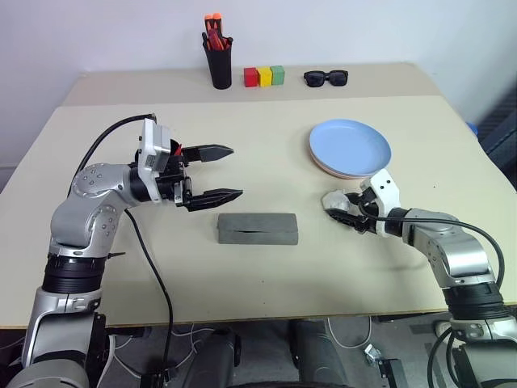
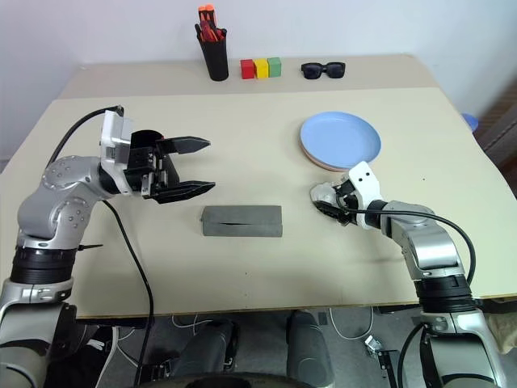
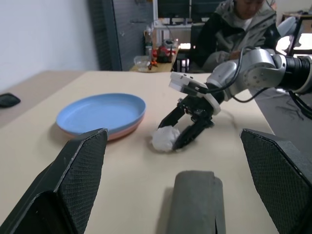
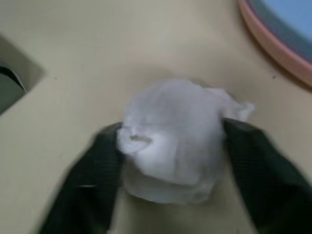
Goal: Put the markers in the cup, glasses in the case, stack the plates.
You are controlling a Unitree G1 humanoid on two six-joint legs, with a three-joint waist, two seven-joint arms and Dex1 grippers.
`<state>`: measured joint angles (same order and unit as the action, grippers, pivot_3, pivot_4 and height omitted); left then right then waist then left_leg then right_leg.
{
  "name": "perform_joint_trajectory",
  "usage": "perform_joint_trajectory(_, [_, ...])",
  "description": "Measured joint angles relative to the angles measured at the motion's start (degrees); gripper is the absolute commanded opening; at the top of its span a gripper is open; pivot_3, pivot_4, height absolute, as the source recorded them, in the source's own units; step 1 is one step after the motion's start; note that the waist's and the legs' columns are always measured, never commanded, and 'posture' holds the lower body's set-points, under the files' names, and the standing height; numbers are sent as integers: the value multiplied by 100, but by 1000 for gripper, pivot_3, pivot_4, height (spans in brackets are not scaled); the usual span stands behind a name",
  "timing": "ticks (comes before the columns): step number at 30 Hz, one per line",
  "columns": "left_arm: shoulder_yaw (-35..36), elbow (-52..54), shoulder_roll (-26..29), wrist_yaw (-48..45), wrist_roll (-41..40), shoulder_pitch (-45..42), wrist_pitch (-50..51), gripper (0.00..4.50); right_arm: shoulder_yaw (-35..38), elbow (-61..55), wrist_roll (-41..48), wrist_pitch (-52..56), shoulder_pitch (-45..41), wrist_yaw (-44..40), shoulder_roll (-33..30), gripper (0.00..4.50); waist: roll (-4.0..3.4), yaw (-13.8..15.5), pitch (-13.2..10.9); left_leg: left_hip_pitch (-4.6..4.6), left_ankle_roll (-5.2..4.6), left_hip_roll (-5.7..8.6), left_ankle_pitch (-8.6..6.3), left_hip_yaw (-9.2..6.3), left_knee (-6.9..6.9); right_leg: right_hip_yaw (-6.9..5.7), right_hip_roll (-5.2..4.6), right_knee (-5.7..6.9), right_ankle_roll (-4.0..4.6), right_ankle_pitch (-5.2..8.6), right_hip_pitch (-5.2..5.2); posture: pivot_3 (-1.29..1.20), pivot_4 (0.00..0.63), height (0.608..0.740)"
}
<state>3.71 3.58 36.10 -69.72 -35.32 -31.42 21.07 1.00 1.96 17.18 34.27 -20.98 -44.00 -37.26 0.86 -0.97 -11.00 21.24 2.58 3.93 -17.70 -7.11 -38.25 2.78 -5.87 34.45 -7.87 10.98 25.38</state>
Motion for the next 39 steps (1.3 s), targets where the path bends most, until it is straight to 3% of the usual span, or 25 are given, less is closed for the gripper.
perform_joint_trajectory(3, [5, 46, 1, 30, -21, 29, 3, 4500, 70, -61, 182, 46, 0, -234, -76, 41, 0, 9, 0, 1, 0, 0, 0, 0, 0, 0, 0, 0, 0, 0, 0, 0, 150, 740])
perform_joint_trajectory(6, [22, 103, 5, 76, -24, 36, 2, 4500, 402, -267, 576, 279, -178, -450, -222, 41, 0, 15, 0, 1, 0, 0, 0, 0, -1, 0, 0, 0, 0, -1, -1, 0, 150, 740])
perform_joint_trajectory(9, [30, 106, -9, 109, -28, 37, 2, 4500, 747, -241, 846, 389, -888, -370, -200, 41, -1, -27, 0, -5, 1, -7, 0, 2, 0, 0, 6, 1, 4, -4, -1, 0, 150, 740])
perform_joint_trajectory(14, [23, 110, -58, 136, -28, 22, -12, 4500, 716, 2004, 42, -700, -2599, 704, 161, 41, 1, -5, 1, -7, 7, -22, 4, 12, 3, 3, 20, -5, 12, -14, -2, 0, 150, 740])
perform_joint_trajectory(18, [64, 184, -27, 248, -30, 138, -3, 4500, 443, 3431, -437, -1264, -3020, 791, 446, 1580, 1, -25, 1, 4, 29, -26, 16, 15, 5, 4, 22, -19, 12, -14, 2, 0, 150, 740])
perform_joint_trajectory(21, [105, 319, -2, 361, -40, 288, 72, 4500, 214, 3992, -662, -1475, -3008, 721, 545, 3025, -3, -33, -1, 17, 32, -26, 17, 18, 5, 5, 21, -18, 12, -14, 19, 0, 150, 740])
perform_joint_trajectory(31, [681, 903, 340, 396, -320, 1619, 230, 4500, 870, 3102, -418, -1883, -2629, 449, 69, 3025, -5, -106, -1, 11, 6, -34, 3, 16, 8, 3, 26, -13, 12, -14, 14, 0, 150, 740])
perform_joint_trajectory(36, [968, 988, 441, 504, -424, 1487, 214, 4500, 1182, 40, 1155, -926, -639, -985, -303, 3025, -13, -56, 3, 7, 0, -40, -1, 15, 8, 2, 30, -12, 13, -15, 8, 0, 150, 740])
perform_joint_trajectory(39, [1009, 1110, 425, 561, -534, 1623, 241, 4500, 1197, -1016, 1649, -551, 273, -1454, -570, 3025, -13, -22, 4, -1, -4, -41, -3, 23, 3, 6, 30, -15, 15, -16, 1, 0, 150, 740])
